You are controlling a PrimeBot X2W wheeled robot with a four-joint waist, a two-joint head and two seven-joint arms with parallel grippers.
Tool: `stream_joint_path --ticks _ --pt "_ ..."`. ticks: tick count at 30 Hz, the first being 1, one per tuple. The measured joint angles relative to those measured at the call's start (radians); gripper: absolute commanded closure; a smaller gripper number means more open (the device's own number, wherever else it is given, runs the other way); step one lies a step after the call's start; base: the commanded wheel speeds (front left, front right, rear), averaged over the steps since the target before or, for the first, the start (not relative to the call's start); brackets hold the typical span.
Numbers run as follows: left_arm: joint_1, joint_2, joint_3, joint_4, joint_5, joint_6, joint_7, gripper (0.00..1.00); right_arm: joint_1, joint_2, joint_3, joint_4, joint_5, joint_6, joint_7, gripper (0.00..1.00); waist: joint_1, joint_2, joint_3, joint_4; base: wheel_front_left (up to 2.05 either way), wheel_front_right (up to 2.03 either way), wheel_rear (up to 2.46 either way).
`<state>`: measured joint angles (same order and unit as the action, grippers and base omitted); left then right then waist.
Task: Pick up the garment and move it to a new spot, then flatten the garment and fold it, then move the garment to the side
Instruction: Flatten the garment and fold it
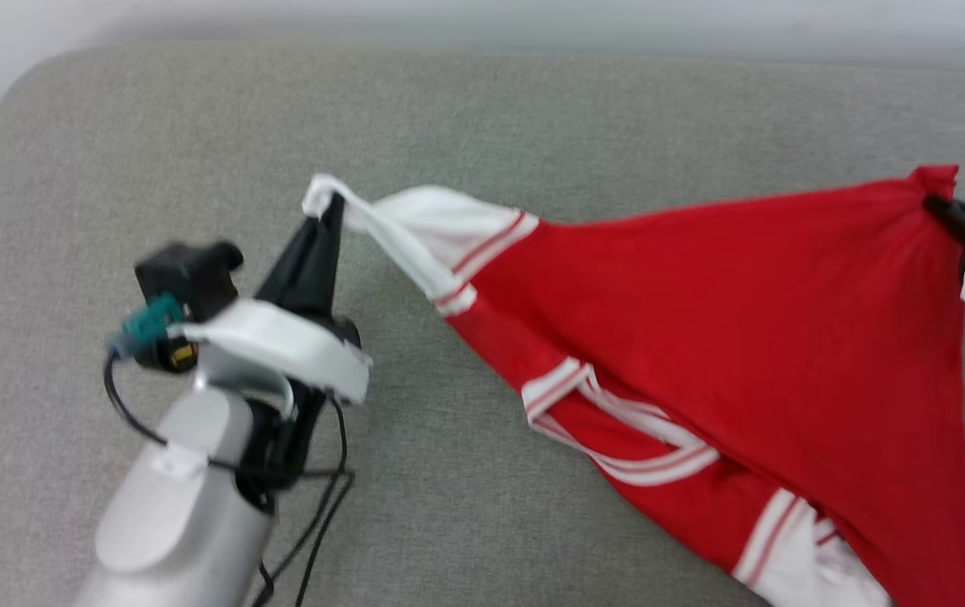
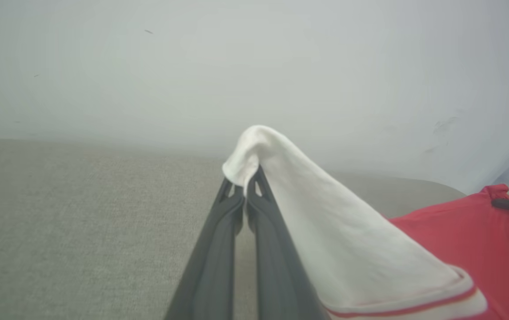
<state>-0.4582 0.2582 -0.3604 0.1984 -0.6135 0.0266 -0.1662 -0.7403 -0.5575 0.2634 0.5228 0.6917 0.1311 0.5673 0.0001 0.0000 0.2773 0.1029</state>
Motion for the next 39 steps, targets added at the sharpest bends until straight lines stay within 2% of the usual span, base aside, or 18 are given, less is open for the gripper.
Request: stream_joint_path --ticks 6,10,16,20,23,31,39 --pt "-0.223 -0.012 0.032 0.160 -0.030 -0.042 0.008 1.00 -0.077 0.070 -0.082 0.032 -0.105 0.000 -0.074 1.00 -0.0001 0.0000 -0.034 -0.039 0.00 0.00 0.00" --pt "-0.405 -0.003 0.037 0.283 -0.009 -0.060 0.008 1.00 -0.164 0.113 -0.129 0.046 -0.189 0.000 -0.124 1.00 -0.0001 0.0000 -0.036 -0.064 0.00 0.00 0.00" --pt "-0.673 0.034 0.037 0.464 0.048 -0.061 0.009 1.00 -0.331 0.190 -0.207 0.084 -0.296 0.000 -0.216 1.00 0.0000 0.0000 -0.016 -0.096 0.00 0.00 0.00" --pt "-0.831 0.067 0.044 0.575 0.067 -0.054 0.020 1.00 -0.453 0.264 -0.258 0.136 -0.328 0.000 -0.274 1.00 -0.0001 -0.0001 -0.005 -0.128 0.00 0.00 0.00" --pt "-0.942 0.079 0.050 0.639 0.074 -0.053 0.021 1.00 -0.546 0.293 -0.292 0.182 -0.360 0.000 -0.326 1.00 -0.0001 0.0000 0.014 -0.142 0.00 0.00 0.00" --pt "-1.159 0.100 0.047 0.737 0.092 -0.059 0.022 1.00 -0.751 0.321 -0.312 0.271 -0.419 0.000 -0.402 1.00 0.0000 0.0000 0.092 -0.148 0.00 0.00 0.00" --pt "-1.212 0.090 0.055 0.816 0.072 -0.082 0.000 1.00 -0.809 0.346 -0.278 0.334 -0.421 0.000 -0.439 1.00 0.0000 -0.0001 0.211 -0.136 0.00 0.00 0.00"
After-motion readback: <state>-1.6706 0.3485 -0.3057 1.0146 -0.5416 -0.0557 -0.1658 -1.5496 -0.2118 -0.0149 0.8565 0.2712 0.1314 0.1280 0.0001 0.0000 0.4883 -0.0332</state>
